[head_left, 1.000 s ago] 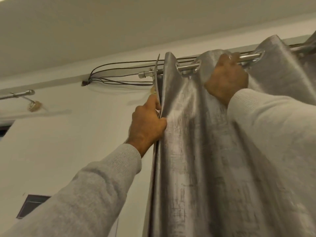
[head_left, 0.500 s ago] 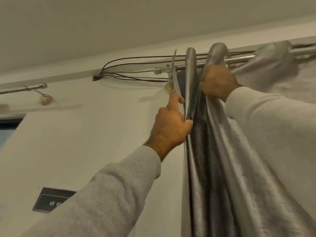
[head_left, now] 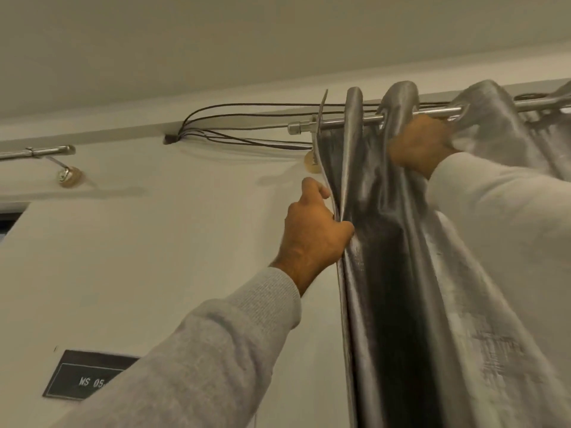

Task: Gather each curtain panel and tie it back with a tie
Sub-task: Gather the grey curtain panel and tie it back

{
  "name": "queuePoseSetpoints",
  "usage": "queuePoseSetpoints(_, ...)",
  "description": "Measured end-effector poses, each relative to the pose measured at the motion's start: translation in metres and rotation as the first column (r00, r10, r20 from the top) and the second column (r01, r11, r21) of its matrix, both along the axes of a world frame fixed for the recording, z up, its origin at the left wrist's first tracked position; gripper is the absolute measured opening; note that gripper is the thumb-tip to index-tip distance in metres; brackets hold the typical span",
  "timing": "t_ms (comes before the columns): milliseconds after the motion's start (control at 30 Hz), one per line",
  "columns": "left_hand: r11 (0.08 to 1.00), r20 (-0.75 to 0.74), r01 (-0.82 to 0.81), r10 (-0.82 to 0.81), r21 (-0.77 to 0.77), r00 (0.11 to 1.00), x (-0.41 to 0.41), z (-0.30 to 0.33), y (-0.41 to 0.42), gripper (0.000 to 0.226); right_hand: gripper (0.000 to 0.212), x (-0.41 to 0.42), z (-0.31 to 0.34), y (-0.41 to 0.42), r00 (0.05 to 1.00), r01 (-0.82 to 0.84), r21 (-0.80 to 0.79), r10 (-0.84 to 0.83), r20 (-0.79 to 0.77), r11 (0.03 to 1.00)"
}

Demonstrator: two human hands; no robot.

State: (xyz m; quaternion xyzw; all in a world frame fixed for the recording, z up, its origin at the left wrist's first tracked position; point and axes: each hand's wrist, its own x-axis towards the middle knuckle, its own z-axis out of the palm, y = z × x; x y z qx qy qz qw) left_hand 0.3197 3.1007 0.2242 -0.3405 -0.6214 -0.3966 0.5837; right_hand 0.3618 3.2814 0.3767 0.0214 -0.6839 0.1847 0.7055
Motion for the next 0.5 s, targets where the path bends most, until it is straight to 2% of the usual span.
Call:
queuePoseSetpoints(67,0.998,-0.012,0.057,-0.057,-0.005,0.998,-0.003,-0.001,-0.001,0.051,0.022,-0.012,0.0,-0.03,0.993,-0.121,0.153,0.122,0.007,0.981)
queuePoseSetpoints(167,0.995,-0.117,0.043,-0.054,-0.094,0.992,-0.008,-0.004,-0.001,0.047,0.017,-0.012,0.003,-0.022,0.973,-0.219,0.315,0.181,0.146,0.923)
queuePoseSetpoints(333,0.98,-0.201,-0.057,0.017,-0.191,0.979,-0.011,-0.003,0.002,0.038,0.022,-0.001,-0.002,0.018,0.926,-0.326,0.233,0.26,0.273,0.916)
queuePoseSetpoints(500,0.965,-0.234,-0.131,0.077,-0.228,0.969,-0.01,-0.004,0.008,0.037,0.018,0.006,-0.001,0.003,0.924,-0.263,0.286,0.155,0.349,0.921)
